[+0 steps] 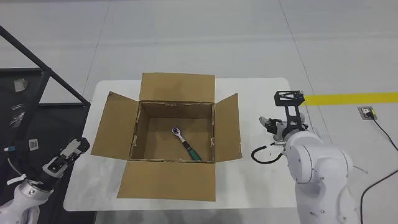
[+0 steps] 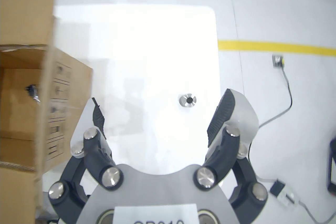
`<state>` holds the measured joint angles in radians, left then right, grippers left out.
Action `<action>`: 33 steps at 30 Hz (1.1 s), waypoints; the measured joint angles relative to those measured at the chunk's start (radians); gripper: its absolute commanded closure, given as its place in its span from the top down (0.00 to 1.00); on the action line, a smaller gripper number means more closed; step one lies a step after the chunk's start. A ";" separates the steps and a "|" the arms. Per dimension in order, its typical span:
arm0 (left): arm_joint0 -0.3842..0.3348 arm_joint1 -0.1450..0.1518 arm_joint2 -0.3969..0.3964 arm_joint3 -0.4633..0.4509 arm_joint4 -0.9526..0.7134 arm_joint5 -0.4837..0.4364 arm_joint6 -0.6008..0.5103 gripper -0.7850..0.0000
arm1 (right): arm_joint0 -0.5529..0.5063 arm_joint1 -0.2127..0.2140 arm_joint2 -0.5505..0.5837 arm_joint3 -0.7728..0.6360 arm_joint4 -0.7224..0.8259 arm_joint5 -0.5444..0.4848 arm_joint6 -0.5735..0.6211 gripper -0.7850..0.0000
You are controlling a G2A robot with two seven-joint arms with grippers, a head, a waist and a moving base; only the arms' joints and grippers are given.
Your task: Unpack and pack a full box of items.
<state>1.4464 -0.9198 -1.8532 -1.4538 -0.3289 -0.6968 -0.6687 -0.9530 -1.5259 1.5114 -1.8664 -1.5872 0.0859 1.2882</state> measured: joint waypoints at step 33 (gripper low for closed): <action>0.000 0.000 0.000 0.000 0.000 0.000 0.000 1.00 | 0.423 0.072 0.178 1.026 0.173 -0.044 -0.049 0.27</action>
<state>1.4464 -0.9198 -1.8532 -1.4538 -0.3289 -0.6968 -0.6687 -0.5299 -1.4541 1.6899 -0.8405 -1.4145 0.0421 1.2390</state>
